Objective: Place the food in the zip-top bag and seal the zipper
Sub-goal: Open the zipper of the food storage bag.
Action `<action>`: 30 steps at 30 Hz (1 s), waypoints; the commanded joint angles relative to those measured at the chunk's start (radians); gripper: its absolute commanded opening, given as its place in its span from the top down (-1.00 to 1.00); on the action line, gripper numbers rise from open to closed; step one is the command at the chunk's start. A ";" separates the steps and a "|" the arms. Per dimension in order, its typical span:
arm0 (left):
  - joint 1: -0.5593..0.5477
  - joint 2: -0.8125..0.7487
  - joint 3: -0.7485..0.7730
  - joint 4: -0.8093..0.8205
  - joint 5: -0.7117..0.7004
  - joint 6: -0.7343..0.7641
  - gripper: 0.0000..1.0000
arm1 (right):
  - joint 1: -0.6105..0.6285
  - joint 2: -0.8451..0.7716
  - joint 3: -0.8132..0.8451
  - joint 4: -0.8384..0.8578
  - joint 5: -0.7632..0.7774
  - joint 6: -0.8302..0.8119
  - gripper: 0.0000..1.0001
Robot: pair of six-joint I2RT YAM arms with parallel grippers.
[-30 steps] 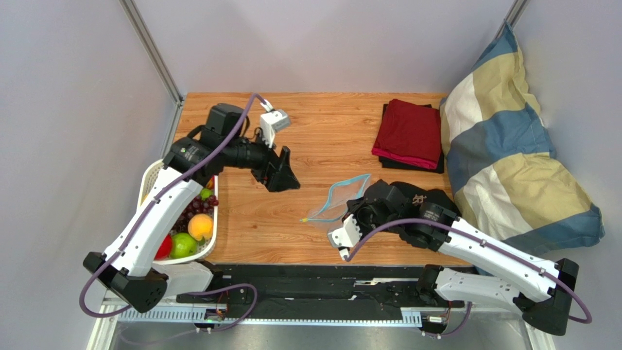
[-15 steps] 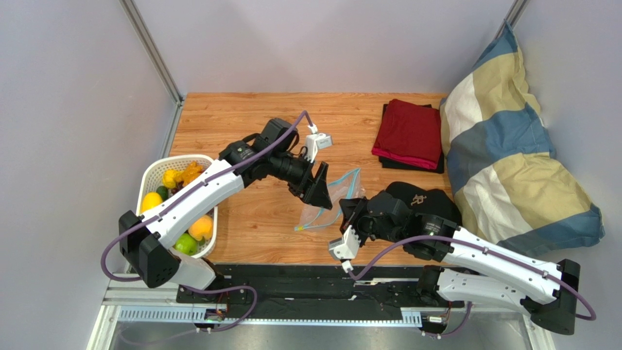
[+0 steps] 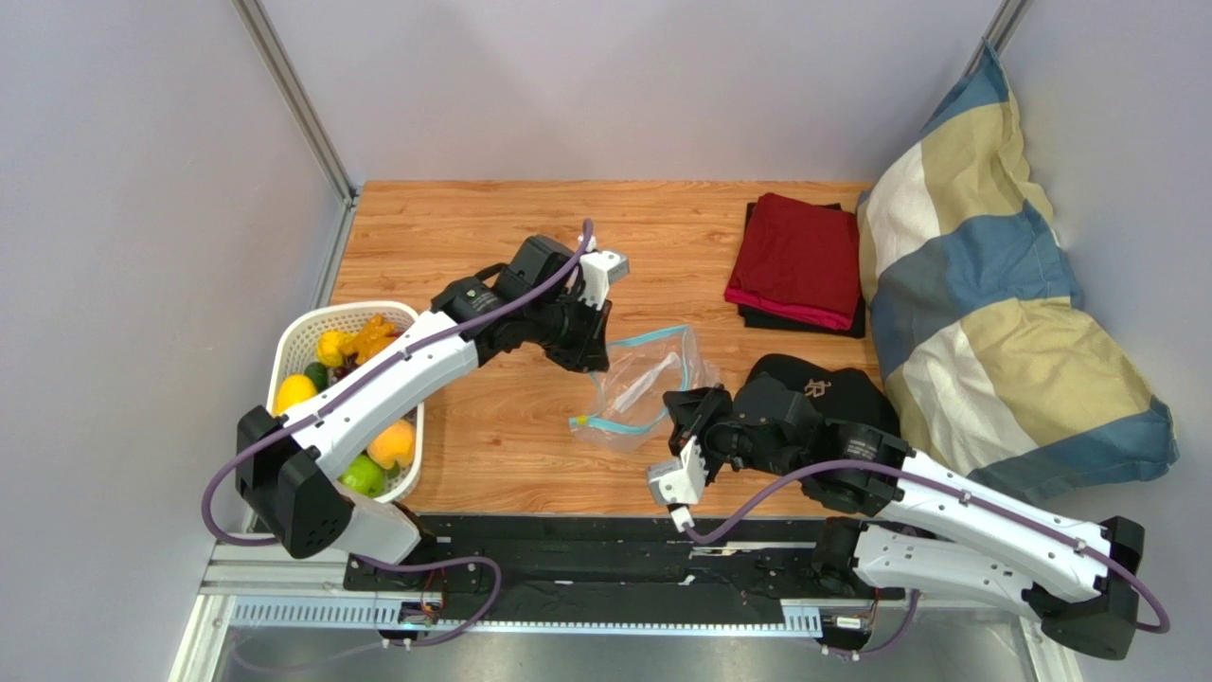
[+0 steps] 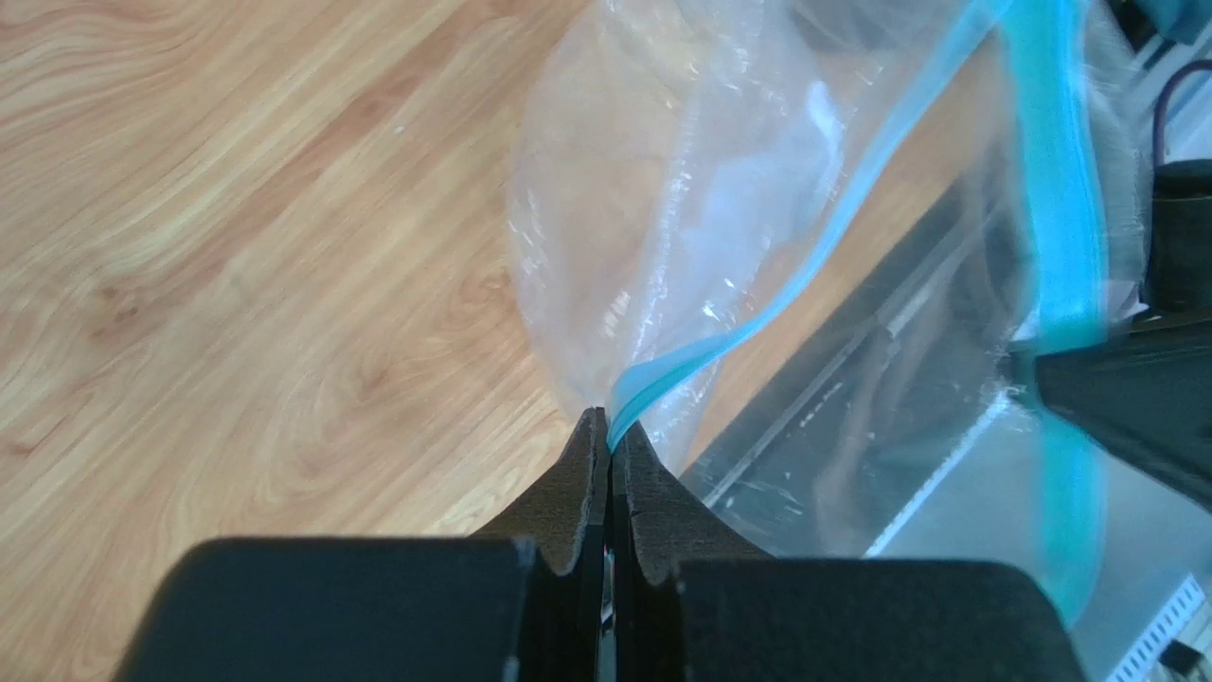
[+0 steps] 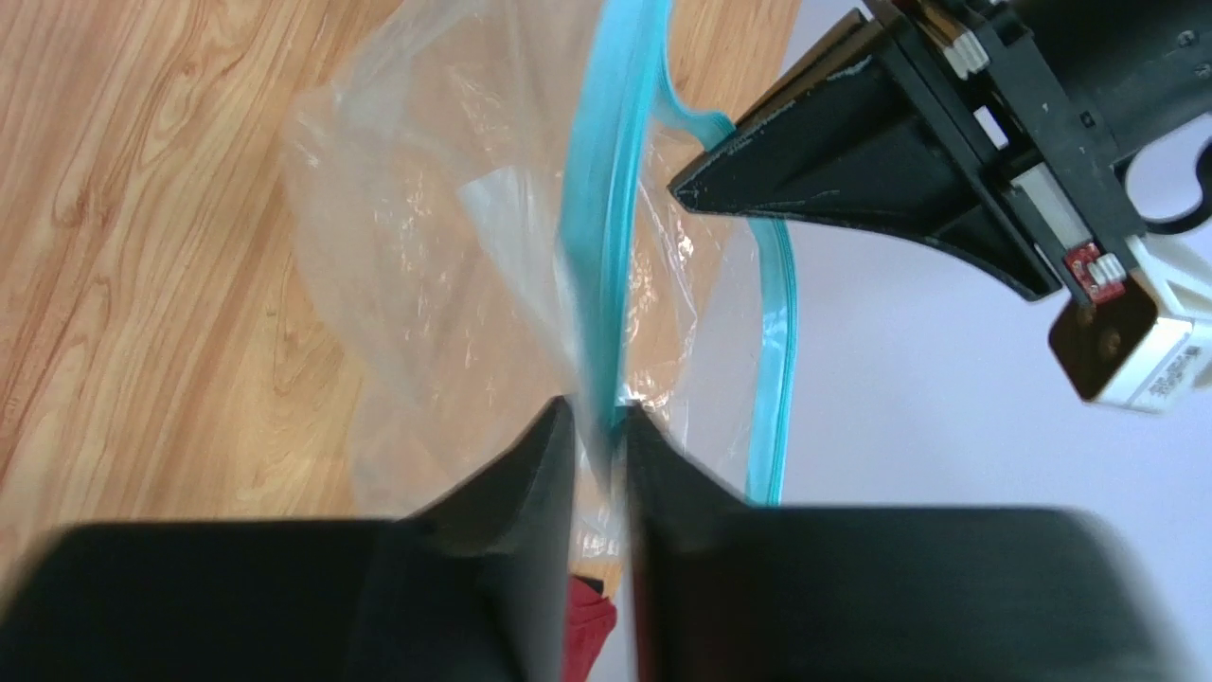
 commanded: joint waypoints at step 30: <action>-0.050 0.030 0.215 0.094 -0.363 -0.346 1.00 | -0.444 0.286 0.419 0.093 -0.099 2.125 -0.16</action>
